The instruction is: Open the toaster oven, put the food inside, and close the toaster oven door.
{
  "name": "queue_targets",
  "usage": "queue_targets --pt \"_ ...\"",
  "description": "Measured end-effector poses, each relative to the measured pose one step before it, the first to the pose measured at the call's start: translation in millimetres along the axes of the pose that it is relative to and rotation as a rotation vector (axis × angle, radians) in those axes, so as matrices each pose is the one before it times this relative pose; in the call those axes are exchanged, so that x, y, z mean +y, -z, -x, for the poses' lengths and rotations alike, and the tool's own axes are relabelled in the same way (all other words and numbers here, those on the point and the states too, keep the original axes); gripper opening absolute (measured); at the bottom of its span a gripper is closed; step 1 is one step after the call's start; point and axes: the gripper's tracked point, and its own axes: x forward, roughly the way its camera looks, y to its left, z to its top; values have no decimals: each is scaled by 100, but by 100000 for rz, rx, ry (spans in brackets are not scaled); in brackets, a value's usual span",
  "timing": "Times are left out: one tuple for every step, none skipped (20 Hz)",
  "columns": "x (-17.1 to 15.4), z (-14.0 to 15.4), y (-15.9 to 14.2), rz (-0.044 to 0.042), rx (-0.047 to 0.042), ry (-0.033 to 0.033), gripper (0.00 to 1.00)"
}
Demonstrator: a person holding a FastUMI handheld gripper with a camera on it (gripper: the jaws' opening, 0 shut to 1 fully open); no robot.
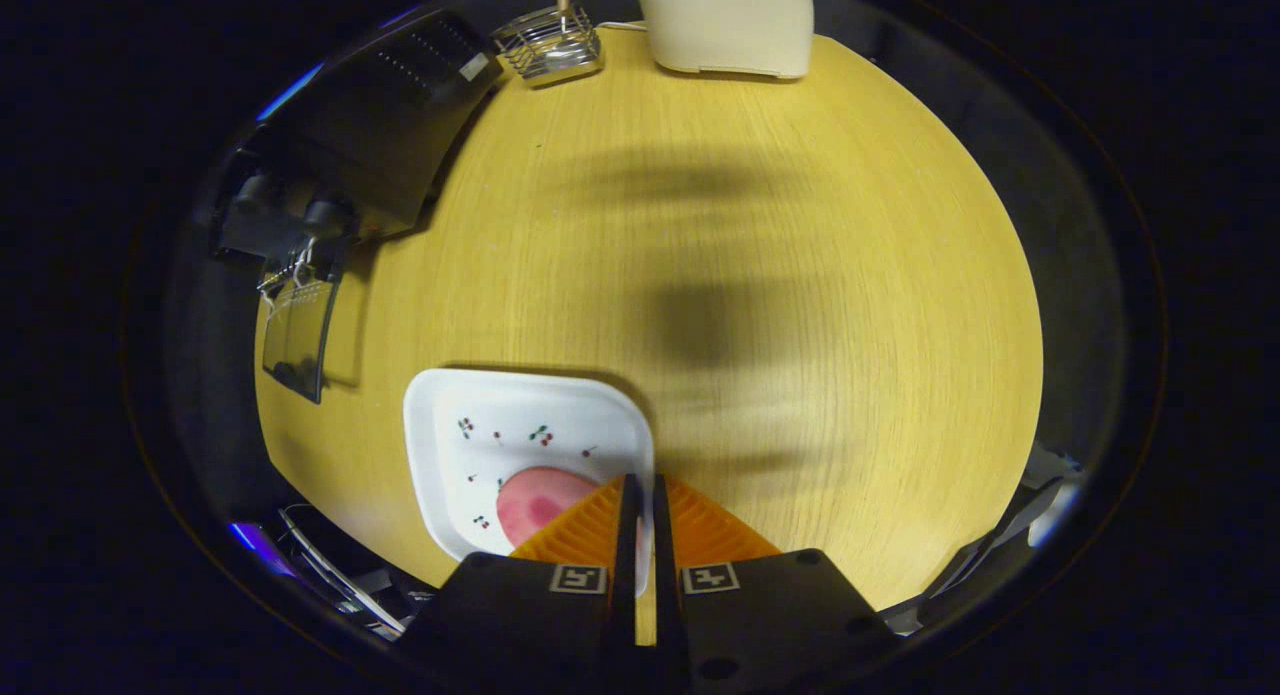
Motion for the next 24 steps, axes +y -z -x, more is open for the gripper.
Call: queue_targets --pt "311 1983 -44 -1414 515 -1207 18" --pt "-81 -268 420 -1046 -24 -1316 16" --pt "242 393 -245 -924 651 -1296 12" --pt "132 207 321 322 470 -2399 9" --pt "124 -405 59 -1123 -765 -2368 9" --pt "26 13 305 -2480 243 -3028 5" --pt "241 19 175 -3784 -335 -4170 5" --pt "246 8 286 -4817 -320 -4851 5" --pt "298 295 367 -5746 -687 -5071 5" --pt "175 234 279 -5565 -1460 -4105 5" --pt "100 271 232 -4606 -1723 -3545 5" --pt "288 181 378 -4019 -1579 -3288 5" --pt "381 217 213 -3126 -1518 -3035 5" --pt "376 65 262 -2470 -1433 -2860 5" --pt "513 -11 193 -2268 -1542 -2553 5" --pt "469 187 220 -2606 -1270 -2239 5" --pt "547 269 418 -2257 -1208 -1720 5" --pt "638 203 361 -1864 -1335 -1523 5" --pt "774 293 524 -1045 -1192 -1098 5" --pt "907 147 589 -624 -1180 -950 5" --pt "995 121 688 -687 -1474 -624 5" --pt "1125 1 605 -968 -1345 -637 5" --pt "1105 -155 775 -1577 -1346 -429 5" --pt "1176 -288 704 -2253 -1405 -626 5"
